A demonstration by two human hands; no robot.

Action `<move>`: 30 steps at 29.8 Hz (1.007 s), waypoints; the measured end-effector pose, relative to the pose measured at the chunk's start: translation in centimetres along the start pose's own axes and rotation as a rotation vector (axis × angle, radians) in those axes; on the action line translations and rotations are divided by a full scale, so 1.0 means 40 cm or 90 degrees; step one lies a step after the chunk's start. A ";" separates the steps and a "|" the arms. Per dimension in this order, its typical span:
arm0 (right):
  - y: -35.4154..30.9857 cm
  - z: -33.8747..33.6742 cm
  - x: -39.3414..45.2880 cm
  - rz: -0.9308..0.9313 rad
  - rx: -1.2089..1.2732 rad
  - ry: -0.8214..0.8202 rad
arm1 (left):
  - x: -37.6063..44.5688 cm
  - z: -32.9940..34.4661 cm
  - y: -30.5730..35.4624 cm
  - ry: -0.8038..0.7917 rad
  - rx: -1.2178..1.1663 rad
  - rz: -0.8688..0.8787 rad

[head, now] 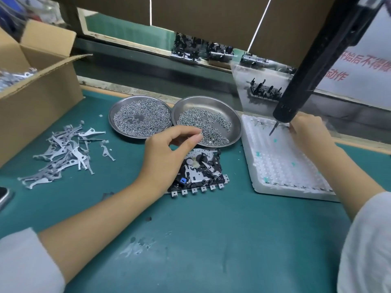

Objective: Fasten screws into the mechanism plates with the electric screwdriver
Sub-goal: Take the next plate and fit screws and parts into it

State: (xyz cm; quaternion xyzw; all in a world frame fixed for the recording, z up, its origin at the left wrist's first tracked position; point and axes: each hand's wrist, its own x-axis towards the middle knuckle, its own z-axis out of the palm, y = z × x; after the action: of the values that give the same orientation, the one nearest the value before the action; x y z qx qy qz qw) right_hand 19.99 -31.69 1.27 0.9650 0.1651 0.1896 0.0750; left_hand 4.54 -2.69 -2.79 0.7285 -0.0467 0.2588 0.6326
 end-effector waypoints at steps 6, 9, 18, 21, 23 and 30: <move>0.014 -0.013 0.005 0.052 0.043 -0.002 | 0.004 -0.001 0.001 -0.001 -0.007 0.001; -0.013 -0.038 -0.024 0.120 0.168 0.025 | 0.004 -0.002 0.001 -0.002 0.009 0.008; -0.173 -0.135 -0.183 0.263 0.824 -0.032 | -0.003 0.005 0.004 -0.010 0.039 0.028; -0.231 -0.145 -0.205 0.231 0.955 -0.044 | -0.008 0.009 0.011 -0.022 0.071 0.053; -0.260 -0.147 -0.216 0.214 1.013 -0.054 | -0.013 0.011 0.018 -0.033 0.090 0.079; -0.329 -0.137 -0.251 0.187 1.043 -0.067 | -0.033 0.024 0.033 -0.088 0.105 0.157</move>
State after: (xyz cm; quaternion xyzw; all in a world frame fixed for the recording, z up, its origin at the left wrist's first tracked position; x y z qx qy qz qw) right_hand 5.26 -22.42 0.16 0.7335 0.1194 -0.0277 -0.6685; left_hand 3.19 -4.20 -2.23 0.7825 -0.1579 0.2869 0.5296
